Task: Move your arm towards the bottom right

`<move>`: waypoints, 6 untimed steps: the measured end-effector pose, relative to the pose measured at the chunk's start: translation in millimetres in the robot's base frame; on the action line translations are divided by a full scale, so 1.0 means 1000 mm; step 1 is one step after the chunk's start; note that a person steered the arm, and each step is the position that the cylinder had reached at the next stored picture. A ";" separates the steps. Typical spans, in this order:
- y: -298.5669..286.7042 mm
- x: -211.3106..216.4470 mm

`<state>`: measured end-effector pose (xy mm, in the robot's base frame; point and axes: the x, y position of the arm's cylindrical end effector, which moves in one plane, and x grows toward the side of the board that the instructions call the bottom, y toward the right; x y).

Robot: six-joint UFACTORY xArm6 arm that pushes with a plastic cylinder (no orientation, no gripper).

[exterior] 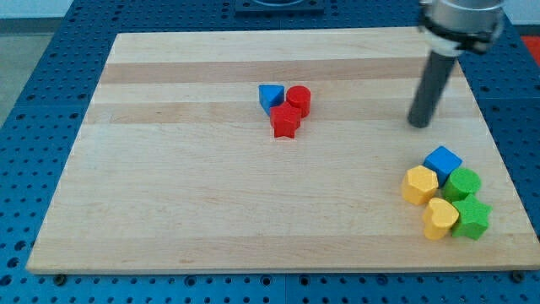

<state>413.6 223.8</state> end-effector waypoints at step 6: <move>0.085 0.164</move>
<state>577.9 308.4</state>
